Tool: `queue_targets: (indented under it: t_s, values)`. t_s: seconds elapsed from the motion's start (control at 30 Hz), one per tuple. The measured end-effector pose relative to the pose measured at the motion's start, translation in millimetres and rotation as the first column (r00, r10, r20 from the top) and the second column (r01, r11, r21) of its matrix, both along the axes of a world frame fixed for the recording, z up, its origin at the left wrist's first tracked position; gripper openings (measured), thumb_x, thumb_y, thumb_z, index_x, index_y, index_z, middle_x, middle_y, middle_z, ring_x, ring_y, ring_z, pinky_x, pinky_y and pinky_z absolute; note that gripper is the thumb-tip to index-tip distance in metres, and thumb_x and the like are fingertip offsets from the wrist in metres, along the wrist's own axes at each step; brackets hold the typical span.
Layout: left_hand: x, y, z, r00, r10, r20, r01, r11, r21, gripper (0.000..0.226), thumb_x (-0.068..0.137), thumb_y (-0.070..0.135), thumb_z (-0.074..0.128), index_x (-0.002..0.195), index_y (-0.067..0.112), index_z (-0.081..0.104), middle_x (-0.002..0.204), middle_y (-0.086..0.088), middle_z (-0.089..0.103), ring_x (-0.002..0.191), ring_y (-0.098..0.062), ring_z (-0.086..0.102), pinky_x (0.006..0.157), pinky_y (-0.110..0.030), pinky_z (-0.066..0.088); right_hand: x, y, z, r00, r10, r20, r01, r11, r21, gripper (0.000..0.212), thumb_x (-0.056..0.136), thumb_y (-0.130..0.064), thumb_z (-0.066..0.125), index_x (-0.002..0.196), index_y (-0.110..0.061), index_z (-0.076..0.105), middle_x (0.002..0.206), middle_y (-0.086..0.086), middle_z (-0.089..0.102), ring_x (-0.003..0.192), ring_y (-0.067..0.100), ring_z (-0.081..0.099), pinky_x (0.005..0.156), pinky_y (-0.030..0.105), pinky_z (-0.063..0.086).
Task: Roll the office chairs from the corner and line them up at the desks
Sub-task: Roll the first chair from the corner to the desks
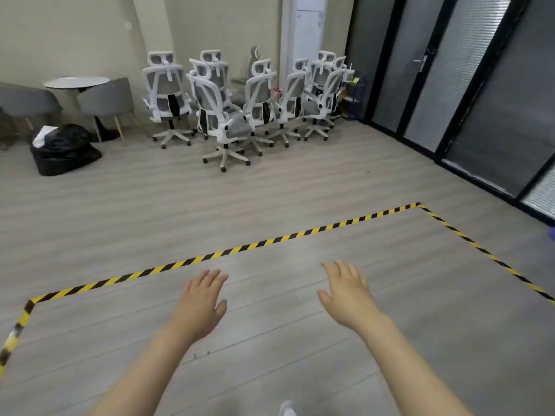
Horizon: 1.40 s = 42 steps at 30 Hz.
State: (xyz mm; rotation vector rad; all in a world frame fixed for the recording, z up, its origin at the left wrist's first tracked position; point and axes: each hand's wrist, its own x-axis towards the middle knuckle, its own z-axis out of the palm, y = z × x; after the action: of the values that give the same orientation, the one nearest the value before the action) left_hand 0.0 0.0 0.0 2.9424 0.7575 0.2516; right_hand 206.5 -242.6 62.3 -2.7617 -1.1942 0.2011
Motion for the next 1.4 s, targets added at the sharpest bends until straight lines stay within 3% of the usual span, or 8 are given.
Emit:
queue_targets:
  t_s: [0.17,0.63,0.87,1.03,1.2,1.4]
  values:
    - [90.1,71.7,31.7,0.999,0.018,0.038,-0.019,1.000,0.013,0.054,0.086,0.026,0.061,0.137,0.015,0.048,0.144,-0.006,0.047,0.135,-0.031,0.039,0.107,-0.046,0.034,101.3,82.6,9.5,0.996,0.027,0.085,-0.033,0.996,0.080,0.059,0.094,-0.040,0.046,0.146,-0.019,0.027,0.148,0.009,0.032,0.138,0.027,0.026,0.115,0.041,0.020]
    - [226.3,281.6,58.6,0.974,0.188,0.129,-0.192,0.981,0.021,0.055,0.083,0.032,0.046,0.136,0.016,0.048,0.144,-0.007,0.045,0.135,-0.030,0.038,0.107,-0.045,0.033,266.8,326.2,25.0,0.978,0.201,0.047,-0.207,0.964,0.169,0.055,0.094,-0.032,0.048,0.144,-0.017,0.032,0.147,0.006,0.035,0.137,0.027,0.028,0.113,0.040,0.024]
    - [278.6,456.9,64.9,0.952,0.265,0.153,-0.268,0.964,-0.005,0.053,0.089,0.027,0.057,0.140,0.018,0.044,0.149,-0.006,0.039,0.139,-0.029,0.031,0.108,-0.044,0.031,333.6,515.9,36.5,0.963,0.262,0.059,-0.269,0.945,0.189,0.057,0.094,-0.033,0.048,0.146,-0.018,0.029,0.151,0.006,0.028,0.141,0.025,0.021,0.116,0.040,0.020]
    - [323.8,606.7,92.5,0.966,0.206,0.157,-0.212,0.977,0.024,0.061,0.084,0.043,0.034,0.136,0.015,0.048,0.145,-0.009,0.044,0.136,-0.031,0.036,0.109,-0.046,0.033,394.4,645.4,55.4,0.969,0.240,0.057,-0.246,0.948,0.200,0.060,0.095,-0.034,0.049,0.147,-0.018,0.026,0.154,0.006,0.025,0.143,0.024,0.017,0.119,0.041,0.016]
    - [379.9,721.9,113.0,0.964,0.205,0.169,-0.216,0.975,0.050,0.052,0.083,0.032,0.049,0.132,0.016,0.052,0.141,-0.009,0.048,0.133,-0.033,0.039,0.105,-0.049,0.035,452.3,755.9,64.2,0.976,0.195,0.095,-0.213,0.947,0.242,0.061,0.090,-0.032,0.056,0.144,-0.013,0.036,0.147,0.012,0.036,0.138,0.030,0.028,0.115,0.042,0.020]
    - [454.9,847.4,92.4,0.963,0.206,0.172,-0.221,0.972,0.077,0.052,0.081,0.033,0.046,0.131,0.018,0.053,0.140,-0.006,0.049,0.132,-0.030,0.040,0.107,-0.046,0.033,529.5,882.1,55.1,0.969,0.217,0.119,-0.240,0.940,0.243,0.058,0.093,-0.033,0.052,0.145,-0.015,0.033,0.151,0.011,0.030,0.142,0.028,0.022,0.117,0.041,0.016]
